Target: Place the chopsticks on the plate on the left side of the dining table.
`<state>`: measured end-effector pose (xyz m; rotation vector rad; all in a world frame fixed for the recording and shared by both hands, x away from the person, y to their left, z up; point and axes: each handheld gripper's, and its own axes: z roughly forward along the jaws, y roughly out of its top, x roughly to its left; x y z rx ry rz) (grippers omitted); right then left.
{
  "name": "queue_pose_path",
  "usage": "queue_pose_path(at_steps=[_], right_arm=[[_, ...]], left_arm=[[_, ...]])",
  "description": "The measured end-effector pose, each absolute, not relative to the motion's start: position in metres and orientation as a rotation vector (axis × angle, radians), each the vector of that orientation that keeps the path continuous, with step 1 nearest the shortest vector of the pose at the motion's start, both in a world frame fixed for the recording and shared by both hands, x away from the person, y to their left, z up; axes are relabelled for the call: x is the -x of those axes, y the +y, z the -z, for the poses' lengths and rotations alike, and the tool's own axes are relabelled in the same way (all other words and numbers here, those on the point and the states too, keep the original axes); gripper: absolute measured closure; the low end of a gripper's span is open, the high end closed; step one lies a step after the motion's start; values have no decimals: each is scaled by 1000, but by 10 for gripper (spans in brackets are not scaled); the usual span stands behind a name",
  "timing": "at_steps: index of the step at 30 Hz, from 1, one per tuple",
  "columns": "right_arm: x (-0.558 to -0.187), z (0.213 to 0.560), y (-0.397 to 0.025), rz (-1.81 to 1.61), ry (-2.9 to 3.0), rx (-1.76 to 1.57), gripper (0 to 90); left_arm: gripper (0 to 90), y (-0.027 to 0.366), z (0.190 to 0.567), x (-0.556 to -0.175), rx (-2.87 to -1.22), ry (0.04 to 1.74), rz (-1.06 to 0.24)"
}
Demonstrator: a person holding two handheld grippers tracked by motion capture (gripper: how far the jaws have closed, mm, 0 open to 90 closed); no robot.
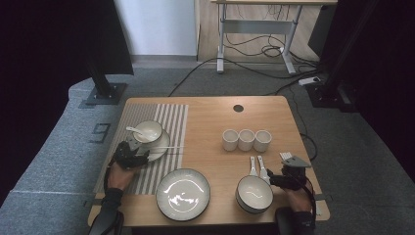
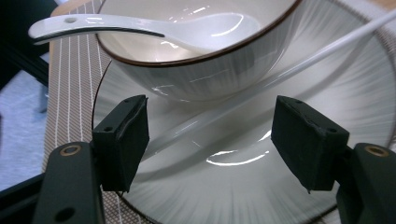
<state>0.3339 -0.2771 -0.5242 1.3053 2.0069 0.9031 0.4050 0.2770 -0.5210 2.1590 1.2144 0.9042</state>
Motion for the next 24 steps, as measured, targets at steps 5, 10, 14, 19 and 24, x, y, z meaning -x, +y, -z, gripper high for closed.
queue_pose_path(at_steps=[5,10,14,19,24], right_arm=[[-334,524,-277,-905,2006,-1305,137],[-334,525,-277,-903,2010,-1304,137],[-334,525,-277,-902,2013,-1303,137],[-334,525,-277,-901,2017,-1301,137],[-334,525,-277,-900,2019,-1301,137]], left_arm=[[276,272,526,-411,-2203,1210,-955],[317,274,528,-415,-2201,1231,-961],[336,276,528,-416,-2199,1246,-952],[346,282,529,-417,-2185,1279,-949],[343,286,528,-416,-2177,1297,-947]])
